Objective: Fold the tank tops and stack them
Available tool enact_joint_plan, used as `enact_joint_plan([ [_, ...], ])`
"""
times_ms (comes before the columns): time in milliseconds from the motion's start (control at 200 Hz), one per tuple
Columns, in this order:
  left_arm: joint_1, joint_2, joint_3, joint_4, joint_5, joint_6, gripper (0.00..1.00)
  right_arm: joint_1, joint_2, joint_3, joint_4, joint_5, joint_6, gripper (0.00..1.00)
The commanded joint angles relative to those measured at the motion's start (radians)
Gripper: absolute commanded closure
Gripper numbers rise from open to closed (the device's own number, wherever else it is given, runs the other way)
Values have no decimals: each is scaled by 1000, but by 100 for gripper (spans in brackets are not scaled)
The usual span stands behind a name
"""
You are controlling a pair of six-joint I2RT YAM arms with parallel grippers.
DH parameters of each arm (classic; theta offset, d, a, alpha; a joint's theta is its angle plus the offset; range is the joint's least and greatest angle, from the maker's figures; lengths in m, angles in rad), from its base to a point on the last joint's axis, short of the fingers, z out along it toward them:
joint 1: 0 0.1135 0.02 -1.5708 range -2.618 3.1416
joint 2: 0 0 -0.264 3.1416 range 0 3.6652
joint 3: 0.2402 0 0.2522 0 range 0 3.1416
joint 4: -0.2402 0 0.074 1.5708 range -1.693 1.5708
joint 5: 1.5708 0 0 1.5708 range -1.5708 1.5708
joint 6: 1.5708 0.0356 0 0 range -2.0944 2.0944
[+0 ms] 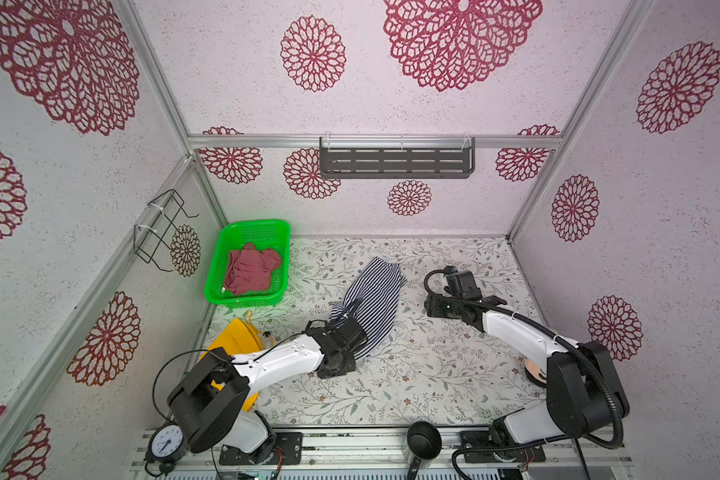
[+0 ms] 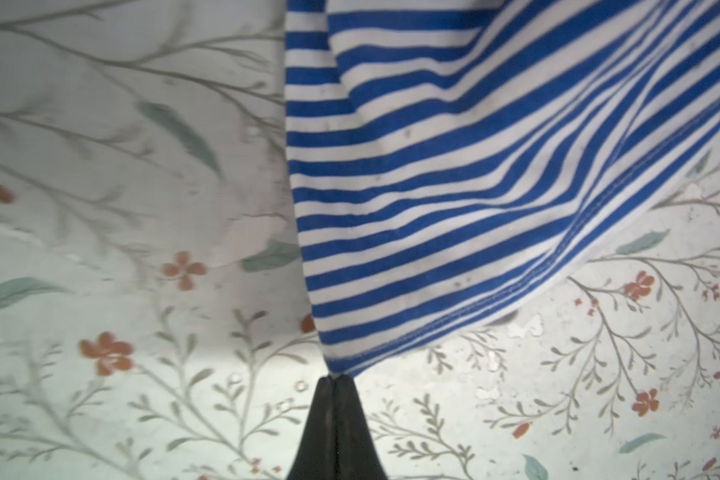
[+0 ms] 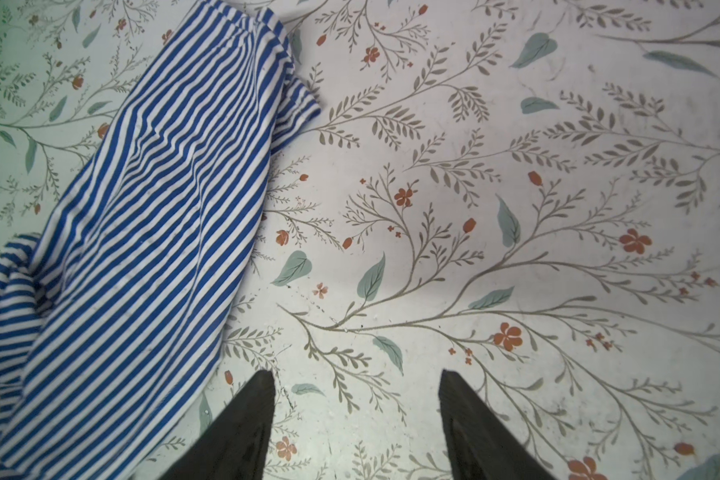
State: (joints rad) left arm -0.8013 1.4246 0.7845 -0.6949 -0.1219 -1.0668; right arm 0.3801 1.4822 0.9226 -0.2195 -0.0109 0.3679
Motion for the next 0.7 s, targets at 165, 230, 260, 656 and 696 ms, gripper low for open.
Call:
enact_joint_plan([
  [165, 143, -317, -115, -31, -22, -33, 100, 51, 171, 127, 85, -70, -8, 60],
  [230, 158, -370, -122, -17, -18, -47, 100, 44, 241, 196, 71, -71, -21, 65],
  [260, 160, -383, -124, -8, -8, -55, 100, 43, 270, 231, 55, -73, -28, 66],
  [656, -3, -153, -173, 218, 25, -197, 51, 11, 355, 348, 26, -85, -46, 50],
  [696, -3, -118, -156, 220, 19, -184, 51, 3, 361, 357, 23, -80, -50, 49],
])
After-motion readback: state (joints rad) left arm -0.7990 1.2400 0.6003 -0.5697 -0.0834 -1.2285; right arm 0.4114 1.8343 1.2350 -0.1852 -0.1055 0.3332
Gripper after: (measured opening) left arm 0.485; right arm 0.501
